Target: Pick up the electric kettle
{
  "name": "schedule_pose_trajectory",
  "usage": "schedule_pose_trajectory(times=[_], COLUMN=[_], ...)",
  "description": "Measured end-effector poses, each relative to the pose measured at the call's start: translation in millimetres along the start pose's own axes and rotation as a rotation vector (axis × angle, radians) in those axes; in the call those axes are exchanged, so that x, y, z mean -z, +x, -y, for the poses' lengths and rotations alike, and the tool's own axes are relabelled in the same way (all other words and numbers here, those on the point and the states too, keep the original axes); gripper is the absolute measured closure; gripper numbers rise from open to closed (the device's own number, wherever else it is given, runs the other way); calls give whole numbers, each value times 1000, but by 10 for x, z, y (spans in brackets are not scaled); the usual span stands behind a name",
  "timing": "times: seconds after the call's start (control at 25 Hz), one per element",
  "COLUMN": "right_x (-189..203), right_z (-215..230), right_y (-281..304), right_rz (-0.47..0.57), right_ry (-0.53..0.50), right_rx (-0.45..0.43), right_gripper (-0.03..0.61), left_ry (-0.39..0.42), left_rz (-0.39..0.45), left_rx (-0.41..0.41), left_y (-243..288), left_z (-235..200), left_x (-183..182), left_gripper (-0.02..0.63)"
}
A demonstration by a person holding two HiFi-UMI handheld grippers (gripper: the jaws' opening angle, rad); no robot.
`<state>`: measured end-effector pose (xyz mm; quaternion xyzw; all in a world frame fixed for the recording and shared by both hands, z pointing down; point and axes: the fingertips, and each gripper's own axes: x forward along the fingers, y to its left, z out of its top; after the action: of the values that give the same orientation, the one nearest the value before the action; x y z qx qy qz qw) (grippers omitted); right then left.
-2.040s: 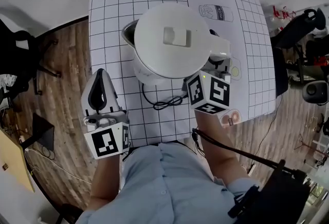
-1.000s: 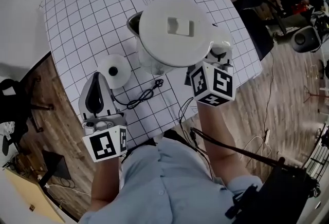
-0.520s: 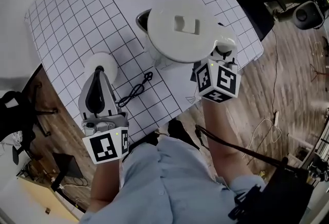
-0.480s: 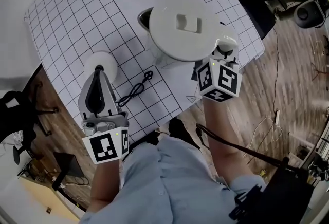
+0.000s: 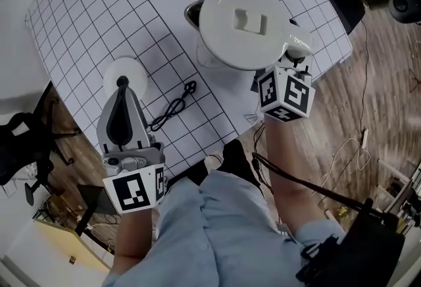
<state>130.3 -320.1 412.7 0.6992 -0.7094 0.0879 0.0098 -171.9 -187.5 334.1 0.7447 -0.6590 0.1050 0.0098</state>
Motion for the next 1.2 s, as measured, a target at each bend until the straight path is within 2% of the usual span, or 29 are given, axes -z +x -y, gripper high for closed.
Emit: schedule_pose_trajectory(times=[0.32,0.72,1.0,1.08,1.2], right_x=[147,199,230,244,253], right_z=[-39,-31,-63,-46,-8], right_y=[-30,-75,-73,-75,-74], right_rz=[8,58,16,-3,-16], right_ry=[-55,-40,-61,-63,-63], right_rx=[-16,-54,-55,-41,-21], right_gripper=[538,535,532,524,467], left_ry=[5,8,10,10,10], left_rz=[-25,-23,-14,-14,-12], left_rx=[2,-5,-10,-11,-10], left_y=[-2,-25,-88,-111,-137], left_z=[44,57,88,99,115], left_x=[69,50,10,2,-16], left_gripper=[614,614,614,614,614])
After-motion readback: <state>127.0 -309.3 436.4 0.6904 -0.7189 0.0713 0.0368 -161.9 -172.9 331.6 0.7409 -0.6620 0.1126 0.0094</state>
